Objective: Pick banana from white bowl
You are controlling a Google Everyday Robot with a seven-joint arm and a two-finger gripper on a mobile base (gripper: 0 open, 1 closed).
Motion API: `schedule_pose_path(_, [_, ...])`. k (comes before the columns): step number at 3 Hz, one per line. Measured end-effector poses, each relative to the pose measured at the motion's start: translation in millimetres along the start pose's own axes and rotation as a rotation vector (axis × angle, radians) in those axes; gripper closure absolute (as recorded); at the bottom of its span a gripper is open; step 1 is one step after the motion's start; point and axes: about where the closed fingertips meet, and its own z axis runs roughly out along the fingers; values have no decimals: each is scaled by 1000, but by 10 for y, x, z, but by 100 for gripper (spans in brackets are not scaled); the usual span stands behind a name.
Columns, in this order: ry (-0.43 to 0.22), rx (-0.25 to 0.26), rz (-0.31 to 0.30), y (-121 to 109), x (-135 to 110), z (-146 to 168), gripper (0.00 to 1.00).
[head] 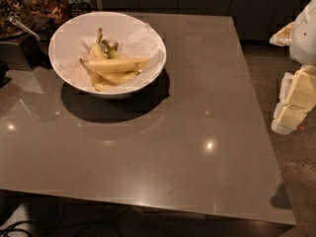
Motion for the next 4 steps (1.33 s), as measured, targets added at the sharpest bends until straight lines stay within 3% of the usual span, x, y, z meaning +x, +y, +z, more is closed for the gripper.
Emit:
schedule_pose_path(1, [-2,2,-2,-2,-14,-9,0])
schedule_pose_path(2, [-2,-4,-51,-1,-214,-63,0])
schedule_pose_path(4, [-20,-35,-197,-10,-706,-76,0])
